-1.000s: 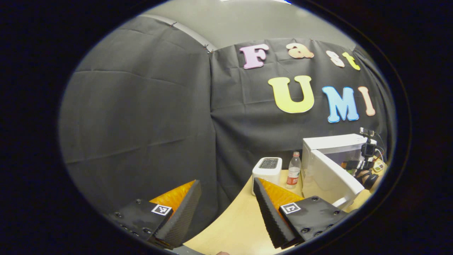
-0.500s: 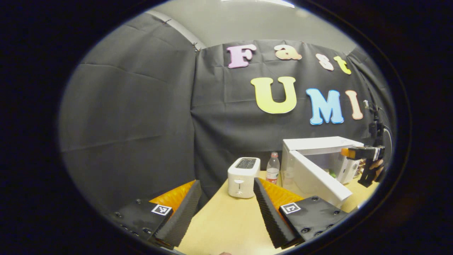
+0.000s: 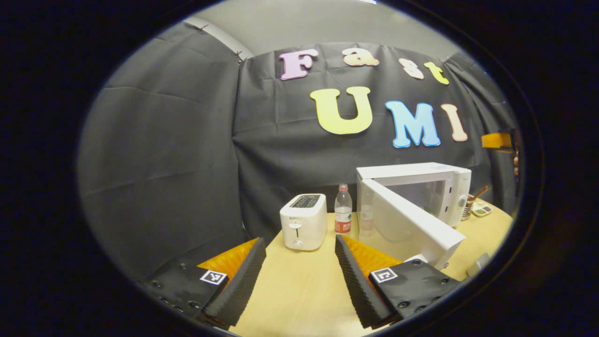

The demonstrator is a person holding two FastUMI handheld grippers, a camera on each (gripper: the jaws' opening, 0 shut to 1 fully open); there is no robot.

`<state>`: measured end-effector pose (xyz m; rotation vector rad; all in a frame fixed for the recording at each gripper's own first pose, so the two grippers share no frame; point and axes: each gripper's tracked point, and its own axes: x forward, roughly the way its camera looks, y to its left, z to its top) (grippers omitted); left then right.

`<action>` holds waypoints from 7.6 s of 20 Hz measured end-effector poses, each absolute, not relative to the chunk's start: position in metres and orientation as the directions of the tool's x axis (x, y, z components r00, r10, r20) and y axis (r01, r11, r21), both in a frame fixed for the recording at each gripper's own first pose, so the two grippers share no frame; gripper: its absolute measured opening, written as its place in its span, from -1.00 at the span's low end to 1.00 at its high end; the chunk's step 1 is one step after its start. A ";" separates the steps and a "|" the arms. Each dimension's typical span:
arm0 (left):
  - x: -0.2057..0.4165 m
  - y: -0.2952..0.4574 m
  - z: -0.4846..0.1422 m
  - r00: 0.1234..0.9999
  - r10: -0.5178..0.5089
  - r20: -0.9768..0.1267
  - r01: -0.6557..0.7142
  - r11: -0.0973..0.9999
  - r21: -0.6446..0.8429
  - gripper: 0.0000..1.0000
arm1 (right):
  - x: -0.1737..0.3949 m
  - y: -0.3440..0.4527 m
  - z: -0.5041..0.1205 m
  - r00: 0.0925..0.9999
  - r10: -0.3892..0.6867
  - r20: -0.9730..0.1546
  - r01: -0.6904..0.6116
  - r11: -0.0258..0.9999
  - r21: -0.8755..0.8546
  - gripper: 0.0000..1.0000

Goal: Open the microwave oven with the left hand, put the food in, and close the microwave oven.

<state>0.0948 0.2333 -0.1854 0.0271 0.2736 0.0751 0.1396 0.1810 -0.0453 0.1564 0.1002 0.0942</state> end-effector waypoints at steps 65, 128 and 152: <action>0.251 -0.147 -0.211 0.806 -0.486 -0.337 0.475 0.872 -0.120 -0.85 | 0.089 0.005 -0.046 0.984 -0.066 -0.164 0.086 0.990 0.116 0.96; -0.031 -0.063 0.025 0.988 -0.141 -0.059 0.139 0.990 -0.028 -0.78 | -0.042 0.023 0.002 0.976 0.217 0.023 -0.218 0.974 0.064 0.96; -0.062 0.013 0.037 0.996 -0.084 0.001 0.084 0.994 -0.069 1.00 | -0.064 0.081 0.034 0.974 0.211 0.086 -0.220 0.969 0.113 0.96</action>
